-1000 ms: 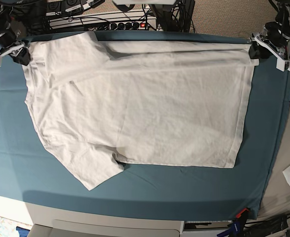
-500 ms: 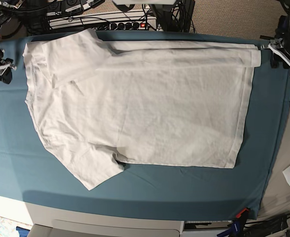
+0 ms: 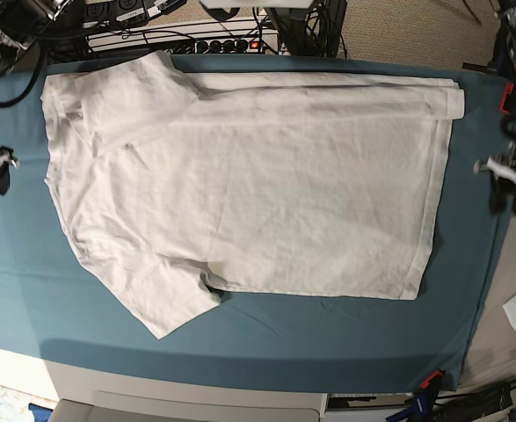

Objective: Fold the T-shirt properly
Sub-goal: 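Open both grippers and lift them off the shirt edge, then lower both grippers onto the shirt's side edge, sleeve and hem corner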

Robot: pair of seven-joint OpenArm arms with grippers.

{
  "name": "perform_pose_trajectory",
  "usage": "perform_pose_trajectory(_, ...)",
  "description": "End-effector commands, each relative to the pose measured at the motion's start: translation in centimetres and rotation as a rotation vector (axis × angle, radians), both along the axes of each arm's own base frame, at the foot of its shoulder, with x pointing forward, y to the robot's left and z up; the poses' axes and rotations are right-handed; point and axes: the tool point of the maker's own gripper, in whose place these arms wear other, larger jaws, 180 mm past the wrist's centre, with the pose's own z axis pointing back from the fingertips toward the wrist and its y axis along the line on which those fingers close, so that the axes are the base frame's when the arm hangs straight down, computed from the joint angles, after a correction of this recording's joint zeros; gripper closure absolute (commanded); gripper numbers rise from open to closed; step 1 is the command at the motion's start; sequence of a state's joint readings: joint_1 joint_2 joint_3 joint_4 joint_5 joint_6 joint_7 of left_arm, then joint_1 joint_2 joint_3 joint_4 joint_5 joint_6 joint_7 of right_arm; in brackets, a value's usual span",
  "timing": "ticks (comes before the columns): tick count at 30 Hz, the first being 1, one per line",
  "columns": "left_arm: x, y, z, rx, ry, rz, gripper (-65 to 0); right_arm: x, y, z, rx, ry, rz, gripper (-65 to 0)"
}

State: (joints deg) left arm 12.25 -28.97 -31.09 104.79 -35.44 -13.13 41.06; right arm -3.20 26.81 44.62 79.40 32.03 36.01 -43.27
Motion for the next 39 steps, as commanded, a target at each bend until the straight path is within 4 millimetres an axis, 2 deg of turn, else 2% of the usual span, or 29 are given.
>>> perform_pose_trajectory(1, 1.5, 0.1, 0.9, 0.016, -0.029, -0.012, -27.7, 1.4, -0.2, 2.3, -0.044, -0.053, 0.024, -22.0)
perform_pose_trajectory(7, 8.1, -0.9, -3.7, -0.106, 0.088, -0.022, -27.7, 5.8, 4.7, 0.9, -0.107, 0.019, 0.183, -22.0)
perform_pose_trajectory(9, 10.5, -1.0, -4.6, -0.167, 0.130, -0.015, -27.7, 7.1, 6.4, 0.4, -0.124, 0.030, 0.215, -22.0)
perform_pose_trajectory(12, 13.9, -0.3, -4.7, -0.263, 0.167, 0.030, -27.7, 8.9, 8.9, -0.3, -0.143, 0.034, 0.253, -22.0)
perform_pose_trajectory(14, 15.9, -0.2, -4.1, -0.328, 0.168, 0.027, -27.7, 9.8, 10.7, -0.8, -0.150, 0.035, 0.283, -21.9)
perform_pose_trajectory(19, 19.0, -0.6, -3.1, -0.520, 0.194, 0.047, -27.5, 11.5, 14.7, -1.7, -0.140, 0.025, 0.336, -21.9)
perform_pose_trajectory(23, 19.5, -1.5, -4.7, -0.621, 0.246, 0.101, -27.5, 12.3, 17.3, -2.4, -0.174, 0.025, 0.380, -21.9)
perform_pose_trajectory(28, 18.4, -2.9, -7.6, -0.613, 0.317, 0.111, -27.5, 12.5, 19.1, -3.4, -0.212, 0.055, 0.415, -21.9)
perform_pose_trajectory(34, 16.5, -5.2, -11.0, -0.627, 0.392, 0.095, -27.5, 12.5, 19.3, -3.6, -0.213, 0.061, 0.422, -21.9)
perform_pose_trajectory(39, 16.2, -7.9, -11.8, -0.671, 0.414, 0.060, -27.5, 12.5, 19.3, -3.6, -0.213, 0.061, 0.422, -21.9)
